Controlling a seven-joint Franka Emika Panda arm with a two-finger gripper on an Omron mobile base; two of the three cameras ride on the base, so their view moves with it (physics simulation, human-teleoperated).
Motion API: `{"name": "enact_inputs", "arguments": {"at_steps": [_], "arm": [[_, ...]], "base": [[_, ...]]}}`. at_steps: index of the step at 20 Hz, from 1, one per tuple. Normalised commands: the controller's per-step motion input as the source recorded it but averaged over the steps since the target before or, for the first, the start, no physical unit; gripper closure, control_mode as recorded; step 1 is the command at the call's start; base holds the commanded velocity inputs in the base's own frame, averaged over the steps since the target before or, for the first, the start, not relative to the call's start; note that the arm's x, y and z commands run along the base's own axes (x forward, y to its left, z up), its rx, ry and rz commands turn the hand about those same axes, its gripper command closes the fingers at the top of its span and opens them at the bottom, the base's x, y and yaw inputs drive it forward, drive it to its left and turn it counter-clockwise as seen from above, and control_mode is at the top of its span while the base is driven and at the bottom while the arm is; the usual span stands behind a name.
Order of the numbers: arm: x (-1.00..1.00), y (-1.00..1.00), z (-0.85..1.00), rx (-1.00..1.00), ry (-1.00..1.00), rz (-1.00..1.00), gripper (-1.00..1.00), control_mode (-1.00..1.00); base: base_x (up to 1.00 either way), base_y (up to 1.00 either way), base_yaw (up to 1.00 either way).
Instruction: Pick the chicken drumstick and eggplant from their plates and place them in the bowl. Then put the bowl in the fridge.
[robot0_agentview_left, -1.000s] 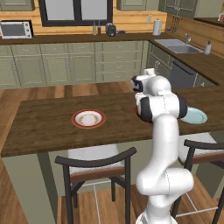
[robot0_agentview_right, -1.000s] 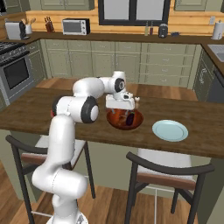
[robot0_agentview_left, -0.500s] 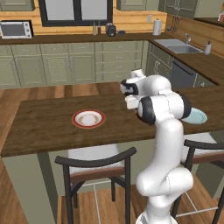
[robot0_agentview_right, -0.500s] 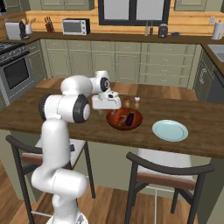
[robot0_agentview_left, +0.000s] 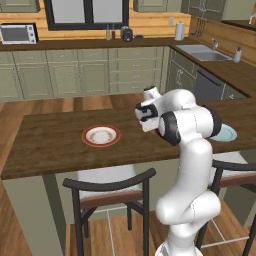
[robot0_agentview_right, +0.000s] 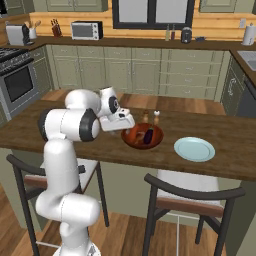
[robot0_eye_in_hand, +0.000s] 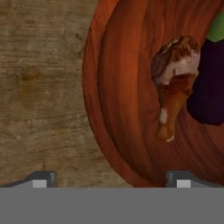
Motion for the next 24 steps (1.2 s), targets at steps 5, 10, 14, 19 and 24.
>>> {"name": "enact_inputs", "arguments": {"at_steps": [5,10,14,19,24], "arm": [[0.52,-0.11,-0.06,0.00,0.04,0.21,-1.00,-1.00],[0.30,0.00,-0.06,0.00,0.02,0.16,-1.00,-1.00],[0.03,0.00,-0.27,0.00,0.02,0.07,-1.00,-1.00],[0.11,0.00,-0.29,0.00,0.02,0.05,-1.00,-1.00],[0.13,-0.05,-0.08,0.00,0.00,0.02,-1.00,-1.00]], "base": [[0.00,0.00,0.00],[0.00,0.00,0.00],[0.00,0.00,0.00],[0.00,0.00,0.00],[0.00,0.00,0.00]]}}
